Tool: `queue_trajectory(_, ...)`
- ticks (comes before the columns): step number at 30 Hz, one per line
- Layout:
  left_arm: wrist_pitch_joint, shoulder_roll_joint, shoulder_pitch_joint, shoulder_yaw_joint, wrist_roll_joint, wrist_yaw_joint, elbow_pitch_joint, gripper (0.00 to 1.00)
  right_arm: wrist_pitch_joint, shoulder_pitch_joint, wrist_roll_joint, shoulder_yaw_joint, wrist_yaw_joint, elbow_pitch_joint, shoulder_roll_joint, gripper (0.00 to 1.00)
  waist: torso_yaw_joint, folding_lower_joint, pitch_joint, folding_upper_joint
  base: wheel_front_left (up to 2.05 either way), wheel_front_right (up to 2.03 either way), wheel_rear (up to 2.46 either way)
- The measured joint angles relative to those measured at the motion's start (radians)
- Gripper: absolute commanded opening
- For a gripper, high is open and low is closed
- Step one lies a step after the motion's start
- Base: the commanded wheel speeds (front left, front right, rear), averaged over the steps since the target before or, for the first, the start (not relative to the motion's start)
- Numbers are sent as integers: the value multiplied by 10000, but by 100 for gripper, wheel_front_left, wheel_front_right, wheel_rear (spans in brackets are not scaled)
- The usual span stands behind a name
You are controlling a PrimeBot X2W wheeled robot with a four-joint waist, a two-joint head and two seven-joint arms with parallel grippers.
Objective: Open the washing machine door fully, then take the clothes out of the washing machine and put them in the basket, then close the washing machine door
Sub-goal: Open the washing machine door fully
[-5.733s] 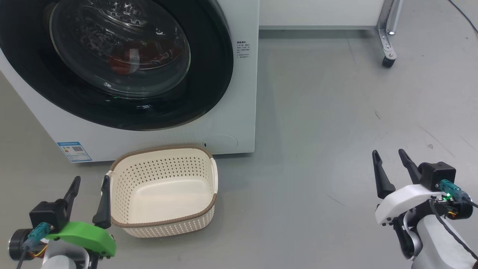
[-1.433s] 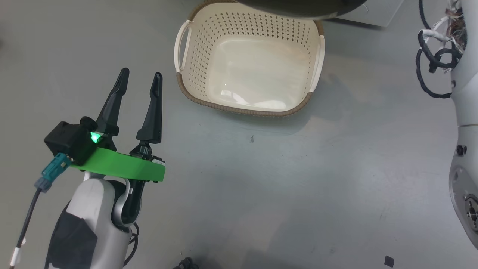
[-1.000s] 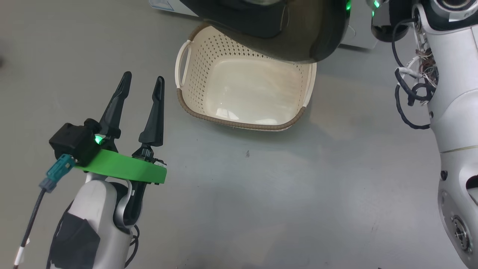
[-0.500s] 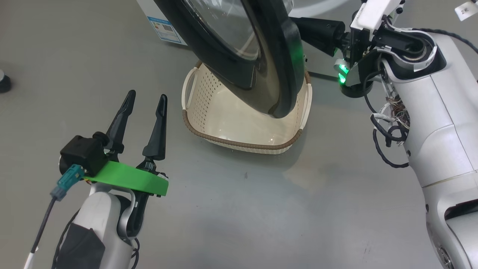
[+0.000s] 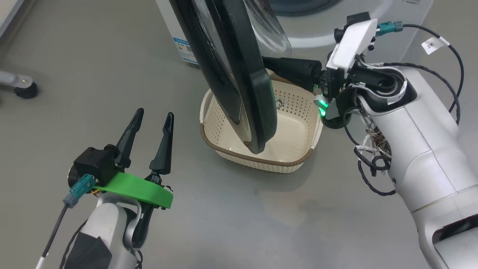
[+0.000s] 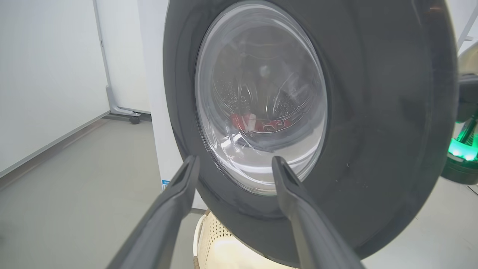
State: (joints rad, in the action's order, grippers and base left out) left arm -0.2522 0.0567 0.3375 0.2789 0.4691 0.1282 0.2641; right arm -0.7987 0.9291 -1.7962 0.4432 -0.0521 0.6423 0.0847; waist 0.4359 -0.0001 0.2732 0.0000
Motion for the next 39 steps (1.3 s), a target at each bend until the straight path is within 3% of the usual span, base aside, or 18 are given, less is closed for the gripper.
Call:
queue_trajectory(13,2,-23,-133,251,-4,0,270,100,1241,-647,-460,1243,-263,-132,-46,0,974,0,-386,0,0,0,0)
queue_trajectory(18,2,-6,-179,-140,-4,0,301,100,1891,-690,-702,2100,-362,-435,-46,0,1263,0,-525,0,0,0,0)
queue_trajectory(30,2,58,-367,-516,-75,0,449,100,3333,-743,-1292,3379,-523,-700,-77,0,1381,0,-751,0,0,0,0)
queue_trajectory(39,2,67,-367,-500,-84,0,520,100,4385,-752,-1281,3354,-612,-412,-148,0,1283,0,-1006,0,0,0,0)
